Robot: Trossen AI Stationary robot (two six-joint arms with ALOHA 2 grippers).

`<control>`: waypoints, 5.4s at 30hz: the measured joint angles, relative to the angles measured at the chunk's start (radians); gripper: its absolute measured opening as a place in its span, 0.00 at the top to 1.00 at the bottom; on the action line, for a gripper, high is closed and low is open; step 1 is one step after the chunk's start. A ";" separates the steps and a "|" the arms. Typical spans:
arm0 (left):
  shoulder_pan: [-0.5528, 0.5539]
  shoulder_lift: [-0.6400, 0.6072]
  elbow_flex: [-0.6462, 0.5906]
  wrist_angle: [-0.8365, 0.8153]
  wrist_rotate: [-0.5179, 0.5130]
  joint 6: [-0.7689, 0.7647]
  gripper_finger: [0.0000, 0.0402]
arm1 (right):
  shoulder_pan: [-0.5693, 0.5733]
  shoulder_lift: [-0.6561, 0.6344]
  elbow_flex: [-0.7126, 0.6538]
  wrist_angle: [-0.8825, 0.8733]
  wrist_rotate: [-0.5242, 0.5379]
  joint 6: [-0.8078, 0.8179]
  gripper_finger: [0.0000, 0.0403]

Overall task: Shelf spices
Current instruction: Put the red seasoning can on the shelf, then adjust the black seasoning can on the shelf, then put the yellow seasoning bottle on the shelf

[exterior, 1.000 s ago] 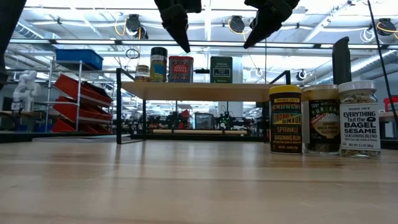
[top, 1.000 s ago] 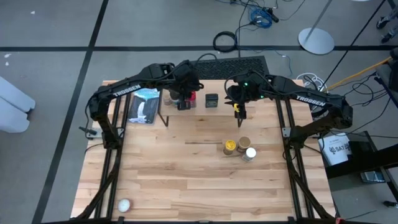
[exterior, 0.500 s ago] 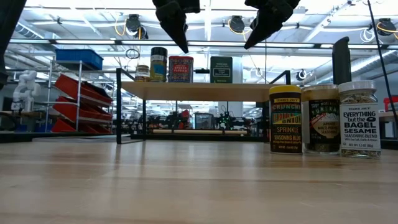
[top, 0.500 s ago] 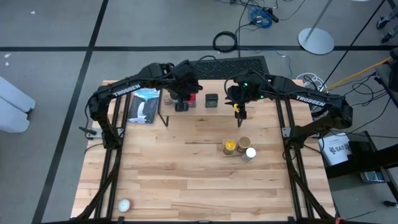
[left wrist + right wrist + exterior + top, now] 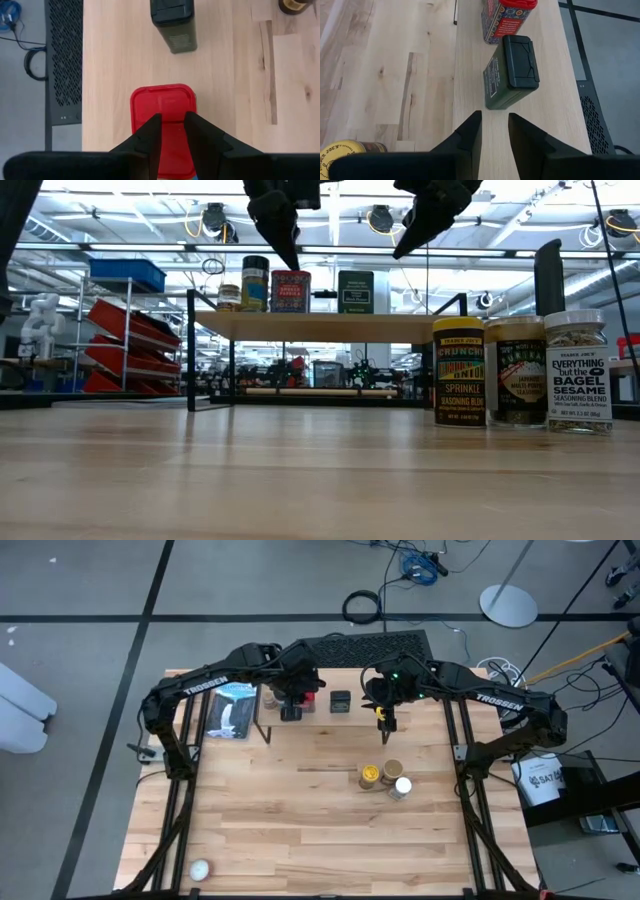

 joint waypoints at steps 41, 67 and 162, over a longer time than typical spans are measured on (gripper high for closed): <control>0.002 -0.063 -0.030 0.026 -0.132 0.000 0.76 | 0.000 0.000 0.000 0.007 0.000 0.020 0.80; -0.305 -0.329 -0.027 0.150 -0.169 -0.406 0.76 | -0.118 0.006 -0.206 0.321 -0.158 0.020 0.50; -0.394 -0.326 -0.188 0.192 -0.265 -0.524 0.76 | -0.015 -0.155 -0.222 0.310 -0.109 0.148 0.32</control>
